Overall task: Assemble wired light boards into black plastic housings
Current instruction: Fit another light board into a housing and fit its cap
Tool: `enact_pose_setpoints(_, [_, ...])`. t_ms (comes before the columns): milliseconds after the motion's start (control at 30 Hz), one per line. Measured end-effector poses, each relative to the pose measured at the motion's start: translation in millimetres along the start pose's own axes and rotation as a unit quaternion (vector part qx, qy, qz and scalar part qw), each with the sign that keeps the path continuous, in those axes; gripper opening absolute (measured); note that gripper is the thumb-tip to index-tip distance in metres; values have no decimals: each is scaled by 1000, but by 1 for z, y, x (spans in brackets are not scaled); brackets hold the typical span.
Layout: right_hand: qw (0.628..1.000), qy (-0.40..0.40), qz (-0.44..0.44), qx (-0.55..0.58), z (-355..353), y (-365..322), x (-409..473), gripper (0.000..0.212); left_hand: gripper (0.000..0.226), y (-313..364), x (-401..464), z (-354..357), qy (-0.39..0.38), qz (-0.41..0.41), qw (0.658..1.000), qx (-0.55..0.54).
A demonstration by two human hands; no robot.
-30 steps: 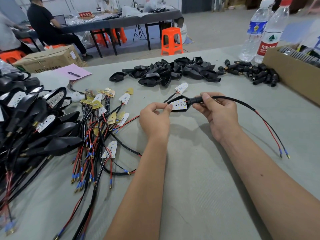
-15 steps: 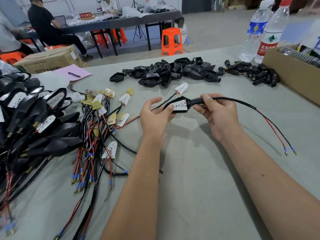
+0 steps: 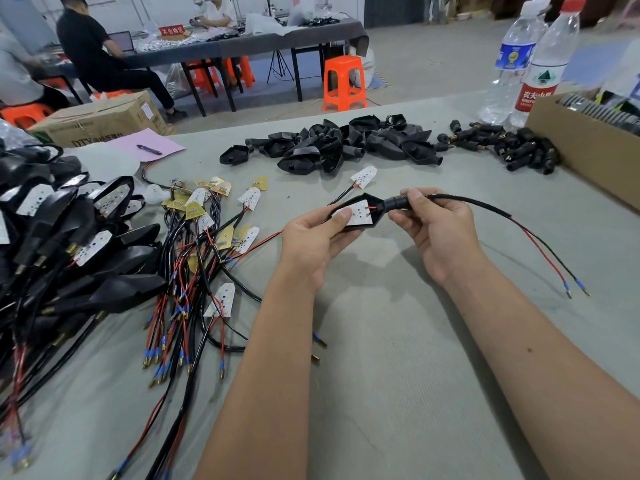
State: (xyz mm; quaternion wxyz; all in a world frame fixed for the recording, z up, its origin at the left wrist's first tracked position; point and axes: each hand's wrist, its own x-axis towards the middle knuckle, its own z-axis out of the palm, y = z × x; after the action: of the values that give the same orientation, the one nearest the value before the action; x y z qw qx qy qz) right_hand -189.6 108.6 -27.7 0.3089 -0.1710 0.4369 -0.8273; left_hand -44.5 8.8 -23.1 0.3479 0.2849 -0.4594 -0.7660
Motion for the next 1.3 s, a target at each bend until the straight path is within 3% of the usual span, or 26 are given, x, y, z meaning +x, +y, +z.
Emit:
enact_pose_setpoints(233, [1000,5,9,27,-1,-2,0,12,20,7,0,-5,-42,-64,996,-54])
enact_pose_setpoints(400, [999,-13,17,32,-1,-1,-1,11,12,6,0,-3,-18,-58,998,-19])
enact_pose_setpoints(800, [999,-33,21,18,-2,2,1,4,26,6,0,-2,7,-54,998,-34])
enact_pose_setpoints(900, [999,-24,23,5,-2,4,3,8,24,5,-1,-1,13,-48,998,-36])
enact_pose_setpoints(1000, [995,-7,23,-99,2,8,2,28,17,4,0,1,32,-28,999,-7])
enact_pose_setpoints(1100, [957,59,-52,-281,5,14,-3,48,10,6,0,-2,58,-3,998,22])
enact_pose_setpoints(1200, [872,119,-207,-428,-2,9,-6,52,11,9,0,-9,71,13,994,77])
enact_pose_setpoints(1300, [774,-6,-301,-557,-3,-3,-10,25,18,13,-2,-13,43,-7,993,111])
